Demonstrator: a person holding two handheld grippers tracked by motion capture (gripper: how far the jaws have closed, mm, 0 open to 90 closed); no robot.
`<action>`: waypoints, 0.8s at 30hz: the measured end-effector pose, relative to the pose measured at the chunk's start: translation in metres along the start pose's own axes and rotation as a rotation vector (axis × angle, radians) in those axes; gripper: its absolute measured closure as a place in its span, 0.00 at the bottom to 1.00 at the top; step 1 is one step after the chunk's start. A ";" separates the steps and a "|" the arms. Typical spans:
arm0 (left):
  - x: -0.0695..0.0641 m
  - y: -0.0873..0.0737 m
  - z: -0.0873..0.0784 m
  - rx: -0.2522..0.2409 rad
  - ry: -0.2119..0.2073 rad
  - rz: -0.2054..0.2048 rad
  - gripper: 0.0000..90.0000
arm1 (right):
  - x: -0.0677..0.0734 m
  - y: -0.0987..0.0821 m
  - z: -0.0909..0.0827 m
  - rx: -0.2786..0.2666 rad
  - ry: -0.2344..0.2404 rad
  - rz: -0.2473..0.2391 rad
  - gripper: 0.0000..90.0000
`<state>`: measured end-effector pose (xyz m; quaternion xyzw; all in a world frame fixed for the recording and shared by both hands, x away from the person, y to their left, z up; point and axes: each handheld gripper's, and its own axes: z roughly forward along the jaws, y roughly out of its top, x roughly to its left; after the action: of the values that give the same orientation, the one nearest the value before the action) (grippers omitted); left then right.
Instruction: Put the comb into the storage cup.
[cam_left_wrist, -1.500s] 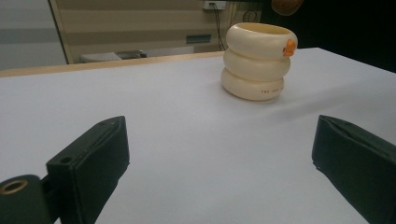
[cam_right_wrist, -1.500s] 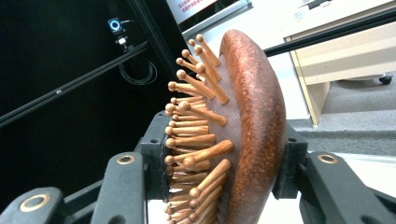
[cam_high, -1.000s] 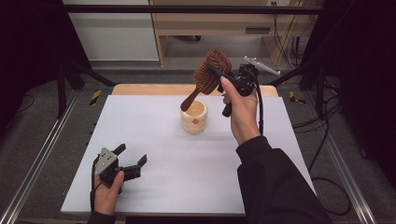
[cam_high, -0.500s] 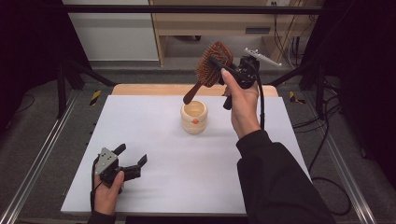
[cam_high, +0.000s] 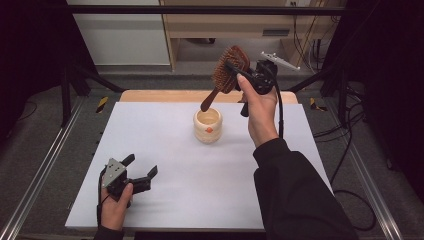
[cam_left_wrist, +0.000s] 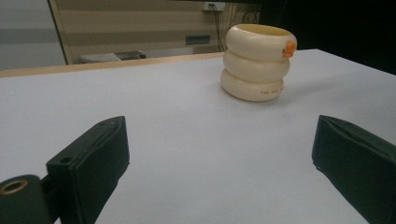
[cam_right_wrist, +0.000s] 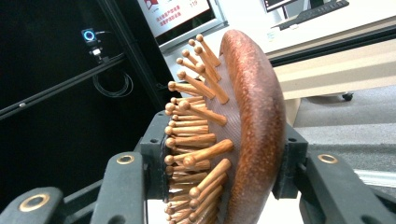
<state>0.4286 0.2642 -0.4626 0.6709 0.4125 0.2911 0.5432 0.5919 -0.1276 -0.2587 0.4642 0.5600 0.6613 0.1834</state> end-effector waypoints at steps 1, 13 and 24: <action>0.000 0.000 0.000 0.001 0.000 0.000 0.05 | 0.000 0.000 0.000 0.002 0.004 0.004 0.57; 0.000 0.000 0.000 0.002 -0.002 0.000 0.05 | -0.004 -0.002 0.004 0.021 -0.017 -0.020 0.57; 0.000 0.000 0.000 0.001 -0.002 0.000 0.05 | -0.004 -0.006 0.007 0.045 -0.038 -0.071 0.57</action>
<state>0.4286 0.2642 -0.4627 0.6717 0.4120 0.2902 0.5431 0.5981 -0.1248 -0.2658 0.4607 0.5870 0.6327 0.2069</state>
